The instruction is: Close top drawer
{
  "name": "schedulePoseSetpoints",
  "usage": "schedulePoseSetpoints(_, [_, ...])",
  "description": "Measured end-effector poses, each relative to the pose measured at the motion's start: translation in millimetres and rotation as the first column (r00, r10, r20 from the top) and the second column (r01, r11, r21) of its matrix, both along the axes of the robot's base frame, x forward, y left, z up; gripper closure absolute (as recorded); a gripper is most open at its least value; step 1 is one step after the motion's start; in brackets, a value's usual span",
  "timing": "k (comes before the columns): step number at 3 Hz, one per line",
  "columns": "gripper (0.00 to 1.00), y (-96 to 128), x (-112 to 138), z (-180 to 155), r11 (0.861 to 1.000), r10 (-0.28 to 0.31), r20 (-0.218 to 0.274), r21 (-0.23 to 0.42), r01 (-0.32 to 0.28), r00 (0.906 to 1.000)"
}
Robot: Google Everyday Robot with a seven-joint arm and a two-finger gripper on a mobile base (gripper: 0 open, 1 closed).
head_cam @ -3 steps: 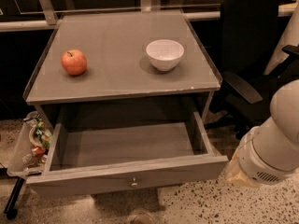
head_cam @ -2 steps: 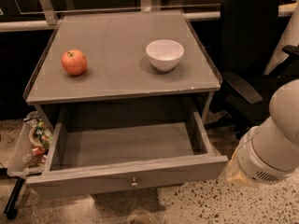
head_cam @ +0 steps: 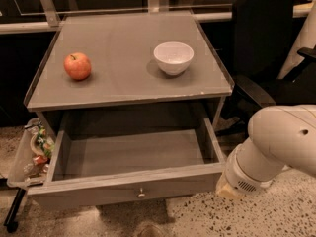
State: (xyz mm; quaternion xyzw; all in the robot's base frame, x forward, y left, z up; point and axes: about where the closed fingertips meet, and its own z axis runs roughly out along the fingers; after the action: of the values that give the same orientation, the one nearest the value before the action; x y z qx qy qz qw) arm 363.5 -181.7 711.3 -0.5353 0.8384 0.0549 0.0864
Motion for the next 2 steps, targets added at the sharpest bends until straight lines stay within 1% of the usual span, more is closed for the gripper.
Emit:
schedulePoseSetpoints(1, [1.0,13.5,28.4,-24.2,1.0,-0.006,-0.002,0.005,0.006,1.0])
schedulePoseSetpoints(2, [1.0,19.5,46.1,-47.7,1.0,-0.007,-0.02,-0.011,0.007,0.9998])
